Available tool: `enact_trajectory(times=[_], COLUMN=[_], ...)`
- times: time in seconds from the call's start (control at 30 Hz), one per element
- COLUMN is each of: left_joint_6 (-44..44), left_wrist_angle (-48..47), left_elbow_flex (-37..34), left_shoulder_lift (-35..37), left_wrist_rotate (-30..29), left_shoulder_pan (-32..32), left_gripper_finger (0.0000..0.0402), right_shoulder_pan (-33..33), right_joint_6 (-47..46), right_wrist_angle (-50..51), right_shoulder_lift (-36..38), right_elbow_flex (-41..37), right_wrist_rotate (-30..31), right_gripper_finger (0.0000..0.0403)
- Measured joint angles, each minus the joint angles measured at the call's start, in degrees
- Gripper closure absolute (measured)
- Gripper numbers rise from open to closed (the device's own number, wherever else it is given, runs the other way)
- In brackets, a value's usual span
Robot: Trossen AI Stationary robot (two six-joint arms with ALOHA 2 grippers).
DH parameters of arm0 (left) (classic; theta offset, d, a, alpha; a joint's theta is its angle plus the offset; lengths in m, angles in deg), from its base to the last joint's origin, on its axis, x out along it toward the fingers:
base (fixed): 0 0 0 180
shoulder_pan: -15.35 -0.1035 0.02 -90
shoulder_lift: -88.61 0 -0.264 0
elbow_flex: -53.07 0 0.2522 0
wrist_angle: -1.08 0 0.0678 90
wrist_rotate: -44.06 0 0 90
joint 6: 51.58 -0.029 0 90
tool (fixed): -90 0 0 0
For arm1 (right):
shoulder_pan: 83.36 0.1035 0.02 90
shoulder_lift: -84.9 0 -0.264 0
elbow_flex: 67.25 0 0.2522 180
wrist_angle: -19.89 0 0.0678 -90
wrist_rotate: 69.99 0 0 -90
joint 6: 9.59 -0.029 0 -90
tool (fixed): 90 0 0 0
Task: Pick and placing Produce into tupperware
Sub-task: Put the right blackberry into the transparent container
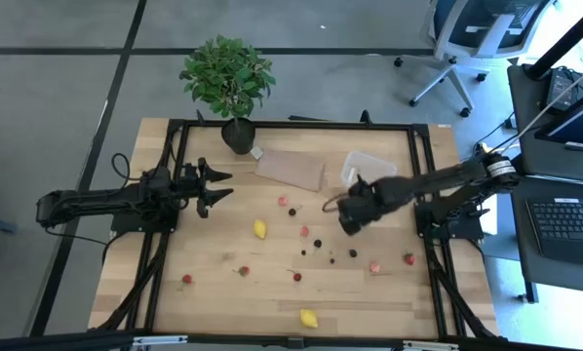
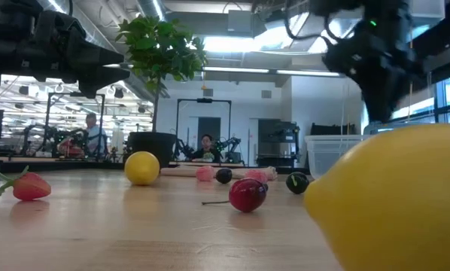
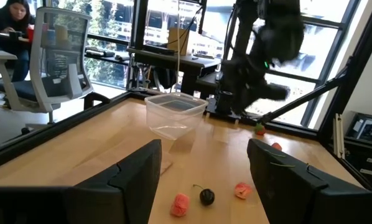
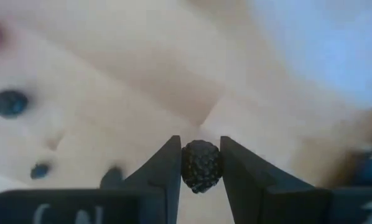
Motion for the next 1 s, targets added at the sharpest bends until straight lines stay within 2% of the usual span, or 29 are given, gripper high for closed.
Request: enact_trajectory(times=[0.2,0.33,0.47,0.83,1.0], left_joint_6=[0.0,0.1,0.5,0.5,0.5], left_wrist_angle=[0.0,0.0,-0.1,-2.8,-3.0], left_elbow_flex=[0.0,0.0,0.0,0.0,0.0], left_shoulder_lift=[0.0,0.0,0.0,0.0,0.0], left_wrist_rotate=[0.0,0.0,0.0,0.0,0.0], left_shoulder_pan=[0.0,0.0,0.0,0.0,0.0], left_gripper_finger=[0.0170,0.0170,0.0170,0.0170,0.0170], right_shoulder_pan=[-10.9,-19.5,-26.2,-34.2,-34.8], right_joint_6=[10.9,18.4,24.9,33.1,34.4], right_wrist_angle=[8.7,8.3,8.1,3.8,-2.3], right_shoulder_lift=[0.1,0.2,0.1,-1.8,-3.1], right_elbow_flex=[10.9,13.6,13.5,13.5,8.3], right_wrist_rotate=[5.1,5.0,2.1,1.6,-0.4], right_gripper_finger=[0.0299,0.0298,0.0298,0.0297,0.0297])
